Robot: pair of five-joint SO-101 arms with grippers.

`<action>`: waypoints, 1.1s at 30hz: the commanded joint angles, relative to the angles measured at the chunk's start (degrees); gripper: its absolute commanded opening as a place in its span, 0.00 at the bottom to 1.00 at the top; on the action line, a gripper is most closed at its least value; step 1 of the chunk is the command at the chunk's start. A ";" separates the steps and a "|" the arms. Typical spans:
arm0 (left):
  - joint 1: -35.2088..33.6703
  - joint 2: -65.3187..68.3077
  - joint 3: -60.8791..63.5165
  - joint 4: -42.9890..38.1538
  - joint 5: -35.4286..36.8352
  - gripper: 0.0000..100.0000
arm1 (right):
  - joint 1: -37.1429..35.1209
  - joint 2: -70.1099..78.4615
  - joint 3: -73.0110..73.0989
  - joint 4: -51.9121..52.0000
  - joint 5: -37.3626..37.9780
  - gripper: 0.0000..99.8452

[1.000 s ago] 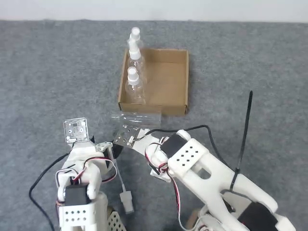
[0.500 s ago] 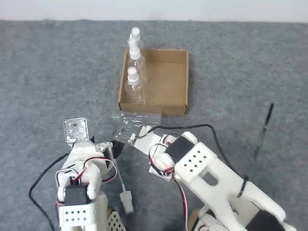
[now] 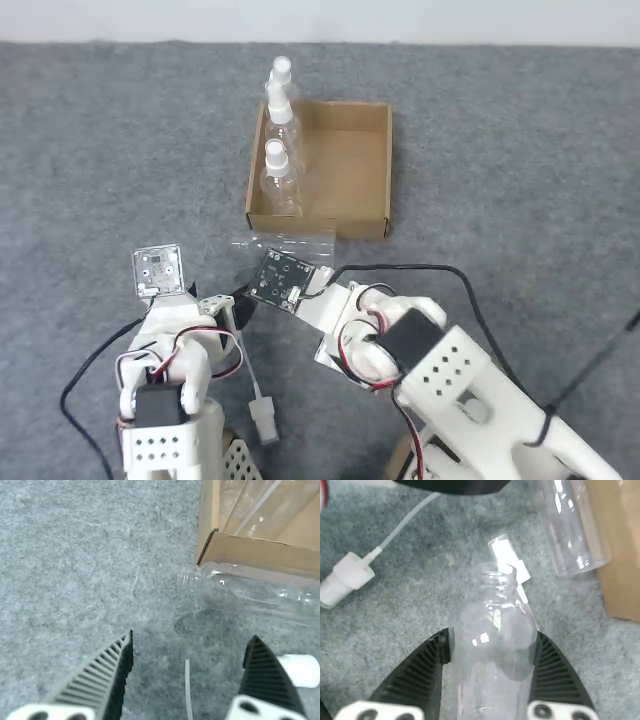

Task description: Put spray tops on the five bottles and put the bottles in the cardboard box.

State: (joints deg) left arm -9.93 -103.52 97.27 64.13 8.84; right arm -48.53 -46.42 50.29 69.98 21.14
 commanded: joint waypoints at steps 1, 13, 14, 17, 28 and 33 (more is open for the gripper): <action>-0.35 -0.70 -0.75 0.26 -0.62 0.33 | -0.13 -4.35 1.32 -2.42 -0.62 0.13; -0.35 -0.70 -0.75 0.26 -0.62 0.33 | 2.77 -12.88 5.01 -4.79 -0.62 0.13; -0.26 -0.70 -0.75 0.26 -0.70 0.33 | 3.56 -13.49 5.36 -5.41 -0.62 0.13; -0.09 -0.70 -0.75 0.26 -0.62 0.33 | 5.05 -15.34 6.59 -6.99 -0.62 0.13; -0.09 -0.70 -0.75 0.26 -0.62 0.33 | 5.49 -20.79 9.05 -8.57 -3.16 0.13; -0.09 -0.88 -0.75 0.26 -0.62 0.33 | 5.49 -22.02 10.29 -9.45 -2.99 0.13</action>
State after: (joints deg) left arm -9.93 -103.52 97.27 64.13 8.84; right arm -43.87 -66.20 60.22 62.51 18.59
